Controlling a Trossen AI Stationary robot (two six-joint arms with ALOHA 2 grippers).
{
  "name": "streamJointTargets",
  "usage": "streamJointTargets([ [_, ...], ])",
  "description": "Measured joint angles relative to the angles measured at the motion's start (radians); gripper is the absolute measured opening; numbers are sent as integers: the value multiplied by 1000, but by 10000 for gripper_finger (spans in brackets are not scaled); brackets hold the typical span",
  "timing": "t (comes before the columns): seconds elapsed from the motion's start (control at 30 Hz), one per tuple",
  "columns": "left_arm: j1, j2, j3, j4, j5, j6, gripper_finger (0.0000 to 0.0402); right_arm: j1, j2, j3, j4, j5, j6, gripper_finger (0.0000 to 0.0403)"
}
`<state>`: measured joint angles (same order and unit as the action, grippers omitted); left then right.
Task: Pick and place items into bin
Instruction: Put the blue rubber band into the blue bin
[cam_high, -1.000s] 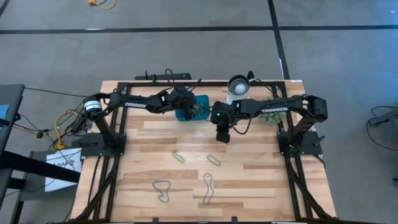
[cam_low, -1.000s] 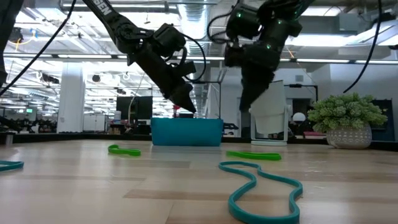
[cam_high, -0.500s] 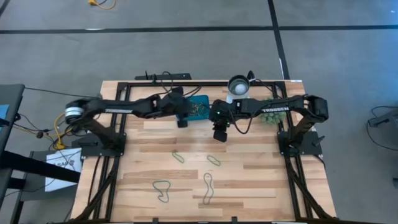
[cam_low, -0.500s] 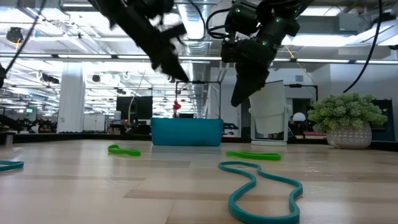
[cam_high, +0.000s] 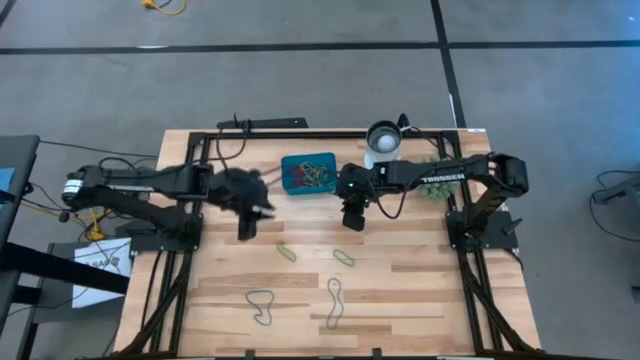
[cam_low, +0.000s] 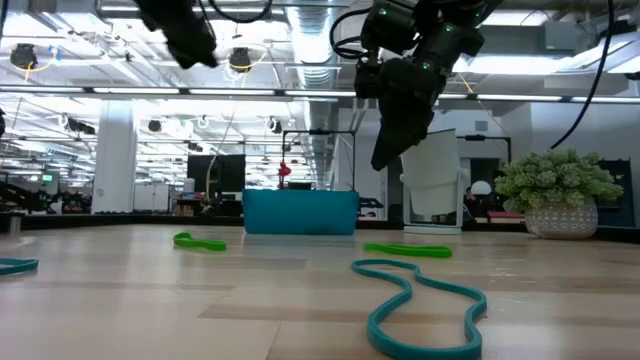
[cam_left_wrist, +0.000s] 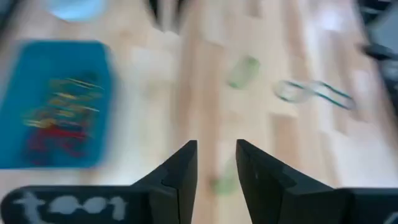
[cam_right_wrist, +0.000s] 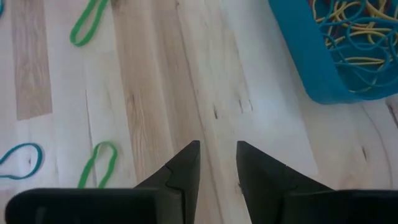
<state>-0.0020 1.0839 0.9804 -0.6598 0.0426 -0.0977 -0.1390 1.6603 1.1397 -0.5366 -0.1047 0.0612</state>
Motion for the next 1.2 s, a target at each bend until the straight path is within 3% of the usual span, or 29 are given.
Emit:
streamJointTargets([
  [0.53, -439, 178, -167, 102, 59, -455, 99, 41, 0, 0, 7, 0, -8, 98],
  [0.93, -559, 458, -167, 260, 67, -601, 99, 41, 0, 1, 24, 0, 75, 98],
  [1.2, -581, 523, -167, 256, 60, -636, 99, 47, 0, 1, 29, 0, 116, 98],
])
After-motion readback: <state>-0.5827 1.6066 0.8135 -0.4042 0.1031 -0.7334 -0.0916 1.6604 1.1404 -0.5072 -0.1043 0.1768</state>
